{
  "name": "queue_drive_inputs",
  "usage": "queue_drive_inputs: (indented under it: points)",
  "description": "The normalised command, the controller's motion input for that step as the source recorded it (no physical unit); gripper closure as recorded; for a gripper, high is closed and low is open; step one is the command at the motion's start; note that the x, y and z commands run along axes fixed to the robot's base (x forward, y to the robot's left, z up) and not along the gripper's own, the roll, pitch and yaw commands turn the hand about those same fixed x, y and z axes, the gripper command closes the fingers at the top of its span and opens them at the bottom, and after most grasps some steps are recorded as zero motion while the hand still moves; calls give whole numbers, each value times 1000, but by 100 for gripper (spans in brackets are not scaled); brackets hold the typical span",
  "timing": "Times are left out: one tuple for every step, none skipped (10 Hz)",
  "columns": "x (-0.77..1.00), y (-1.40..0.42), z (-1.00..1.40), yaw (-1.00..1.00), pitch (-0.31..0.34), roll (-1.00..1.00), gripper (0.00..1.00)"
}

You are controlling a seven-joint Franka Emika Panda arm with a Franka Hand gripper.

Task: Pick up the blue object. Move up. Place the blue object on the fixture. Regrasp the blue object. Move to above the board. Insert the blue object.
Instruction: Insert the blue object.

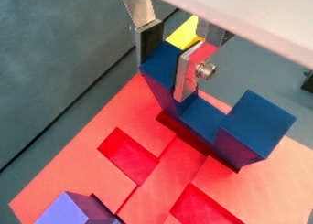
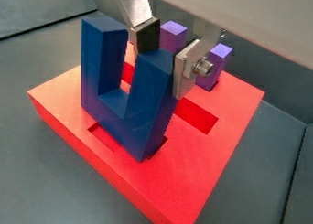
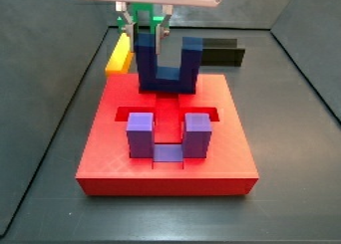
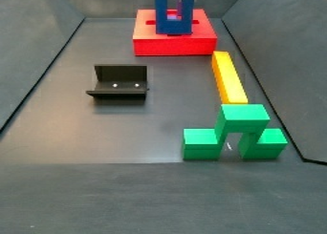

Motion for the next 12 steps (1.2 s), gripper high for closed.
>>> queue_drive_inputs:
  points:
    - [0, 214, -209, 34, -44, -210, 100]
    - [0, 220, 0, 83, 0, -87, 100]
    - [194, 534, -251, 151, 19, -443, 100]
    - [163, 523, -271, 157, 37, -470, 100]
    - [23, 469, -283, 249, 4, -454, 100]
    - [0, -57, -29, 0, 0, 0, 100]
    - [-63, -483, -440, 0, -47, 103, 100]
    - [-94, -457, -251, 0, -13, 0, 100]
    - [0, -3, 0, 0, 0, 49, 100]
    - [0, 0, 0, 0, 0, -10, 100]
    - [0, -106, -91, 37, 0, -23, 100]
    - [-137, -291, -111, 157, -43, 0, 100]
